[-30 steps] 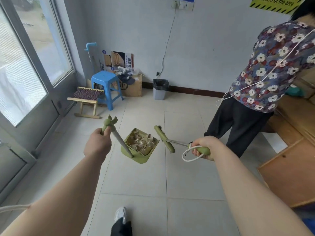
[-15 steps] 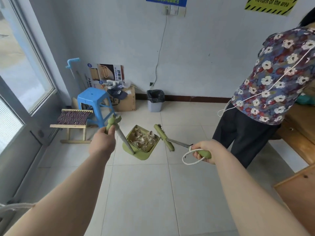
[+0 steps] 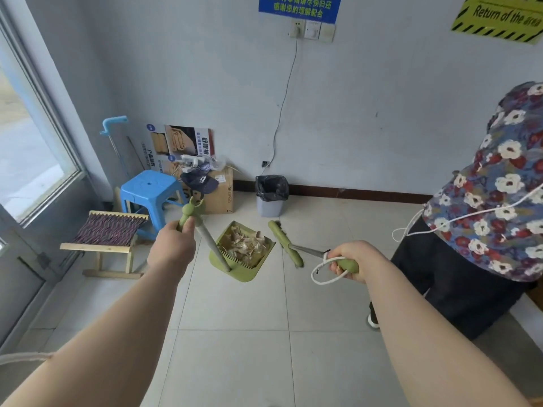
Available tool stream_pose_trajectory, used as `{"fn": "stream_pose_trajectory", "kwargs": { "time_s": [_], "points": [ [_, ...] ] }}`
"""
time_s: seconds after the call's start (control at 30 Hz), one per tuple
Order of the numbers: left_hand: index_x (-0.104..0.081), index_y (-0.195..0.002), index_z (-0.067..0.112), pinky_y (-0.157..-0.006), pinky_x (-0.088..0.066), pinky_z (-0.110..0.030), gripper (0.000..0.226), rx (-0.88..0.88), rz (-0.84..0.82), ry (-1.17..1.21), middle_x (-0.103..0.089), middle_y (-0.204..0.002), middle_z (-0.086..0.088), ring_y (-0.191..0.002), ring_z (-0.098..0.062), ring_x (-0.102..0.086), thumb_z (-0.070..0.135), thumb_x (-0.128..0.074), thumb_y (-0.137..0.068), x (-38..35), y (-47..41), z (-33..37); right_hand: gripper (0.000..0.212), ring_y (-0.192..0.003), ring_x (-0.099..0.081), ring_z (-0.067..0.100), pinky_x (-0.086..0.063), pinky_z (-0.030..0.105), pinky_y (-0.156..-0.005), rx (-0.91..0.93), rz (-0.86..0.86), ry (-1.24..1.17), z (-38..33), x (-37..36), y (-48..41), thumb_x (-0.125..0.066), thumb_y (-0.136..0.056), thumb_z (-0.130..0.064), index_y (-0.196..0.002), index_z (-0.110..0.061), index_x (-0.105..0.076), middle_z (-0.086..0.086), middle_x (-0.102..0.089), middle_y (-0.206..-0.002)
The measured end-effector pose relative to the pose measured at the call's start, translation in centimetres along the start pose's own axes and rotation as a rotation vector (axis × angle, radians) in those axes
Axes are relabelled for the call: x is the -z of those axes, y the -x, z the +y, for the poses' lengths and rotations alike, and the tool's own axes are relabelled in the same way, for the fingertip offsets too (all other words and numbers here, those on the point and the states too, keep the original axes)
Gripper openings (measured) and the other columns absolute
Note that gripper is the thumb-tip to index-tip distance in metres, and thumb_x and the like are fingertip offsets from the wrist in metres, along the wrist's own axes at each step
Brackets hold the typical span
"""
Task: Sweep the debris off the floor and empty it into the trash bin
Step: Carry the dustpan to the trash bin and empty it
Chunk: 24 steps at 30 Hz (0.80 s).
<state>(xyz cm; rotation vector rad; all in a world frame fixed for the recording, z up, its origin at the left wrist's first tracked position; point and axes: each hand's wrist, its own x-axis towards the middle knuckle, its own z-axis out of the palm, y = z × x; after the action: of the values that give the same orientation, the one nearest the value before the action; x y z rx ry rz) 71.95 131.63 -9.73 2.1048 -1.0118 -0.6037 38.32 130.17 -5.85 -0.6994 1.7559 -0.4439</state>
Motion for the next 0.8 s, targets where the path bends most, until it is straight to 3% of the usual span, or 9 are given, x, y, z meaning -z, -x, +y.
{"fn": "stream_pose_trajectory", "kwargs": {
  "time_s": [0.07, 0.2, 0.3, 0.4, 0.5, 0.63, 0.8],
  "points": [
    [-0.059, -0.099, 0.025, -0.064, -0.045, -0.035, 0.044, 0.011, 0.01, -0.005, -0.062, -0.075, -0.001, -0.073, -0.028, -0.061, 0.062, -0.036, -0.094, -1.9, -2.0, 1.8, 0.024, -0.04, -0.047, 0.01, -0.038, 0.013, -0.033, -0.003, -0.009, 0.013, -2.5, 0.8, -2.4, -0.05, -0.093, -0.001, -0.071, -0.004, -0.06, 0.008, -0.052, -0.063],
    [-0.057, -0.1, 0.023, -0.078, -0.052, -0.044, 0.043, 0.063, -0.025, 0.052, -0.063, -0.079, -0.007, -0.08, -0.034, -0.063, 0.061, -0.037, -0.094, -5.0, -5.8, 4.5, 0.024, -0.043, -0.047, 0.009, -0.038, 0.013, -0.032, -0.017, -0.004, 0.024, -6.7, 1.9, -6.4, -0.05, -0.093, -0.001, -0.072, -0.003, -0.06, 0.009, -0.052, -0.063],
    [-0.057, -0.099, 0.023, -0.067, -0.047, -0.037, 0.042, 0.079, -0.021, 0.09, -0.059, -0.071, -0.007, -0.058, -0.028, -0.055, 0.061, -0.038, -0.094, -7.1, -9.0, 6.2, 0.024, -0.044, -0.047, 0.01, -0.039, 0.014, -0.033, -0.038, 0.005, 0.028, -9.6, 2.5, -9.2, -0.051, -0.093, -0.001, -0.071, -0.002, -0.061, 0.009, -0.053, -0.061],
    [-0.056, -0.094, 0.028, -0.058, -0.042, -0.03, 0.038, 0.078, -0.014, 0.083, -0.058, -0.066, -0.003, -0.05, -0.024, -0.052, 0.061, -0.038, -0.094, -9.3, -12.6, 7.9, 0.025, -0.04, -0.048, 0.01, -0.04, 0.013, -0.033, -0.042, 0.029, 0.022, -12.6, 2.6, -12.2, -0.05, -0.092, 0.0, -0.07, -0.001, -0.062, 0.01, -0.055, -0.059],
    [-0.058, -0.1, 0.027, -0.055, -0.038, -0.03, 0.039, 0.068, -0.038, 0.093, -0.059, -0.068, -0.001, -0.054, -0.022, -0.053, 0.06, -0.038, -0.095, -11.5, -16.7, 9.4, 0.024, -0.041, -0.048, 0.011, -0.04, 0.014, -0.033, -0.036, 0.07, 0.011, -15.5, 2.4, -15.2, -0.05, -0.091, 0.001, -0.071, -0.001, -0.063, 0.011, -0.055, -0.06],
    [-0.061, -0.111, 0.024, -0.062, -0.043, -0.033, 0.046, 0.067, -0.083, 0.098, -0.066, -0.087, -0.005, -0.071, -0.027, -0.06, 0.061, -0.038, -0.094, -13.4, -22.9, 11.8, 0.026, -0.029, -0.046, 0.009, -0.039, 0.012, -0.032, -0.039, 0.101, -0.036, -20.0, 1.5, -18.7, -0.049, -0.092, 0.002, -0.07, -0.002, -0.061, 0.009, -0.054, -0.052],
    [-0.058, -0.119, 0.024, -0.066, -0.048, -0.037, 0.05, 0.05, -0.151, 0.092, -0.065, -0.083, -0.006, -0.072, -0.03, -0.062, 0.062, -0.037, -0.094, -14.8, -30.2, 15.8, 0.028, -0.026, -0.045, 0.009, -0.038, 0.012, -0.031, -0.045, 0.164, -0.072, -25.8, 0.9, -22.0, -0.05, -0.091, 0.003, -0.066, -0.001, -0.062, 0.006, -0.052, -0.039]
  ]
}}
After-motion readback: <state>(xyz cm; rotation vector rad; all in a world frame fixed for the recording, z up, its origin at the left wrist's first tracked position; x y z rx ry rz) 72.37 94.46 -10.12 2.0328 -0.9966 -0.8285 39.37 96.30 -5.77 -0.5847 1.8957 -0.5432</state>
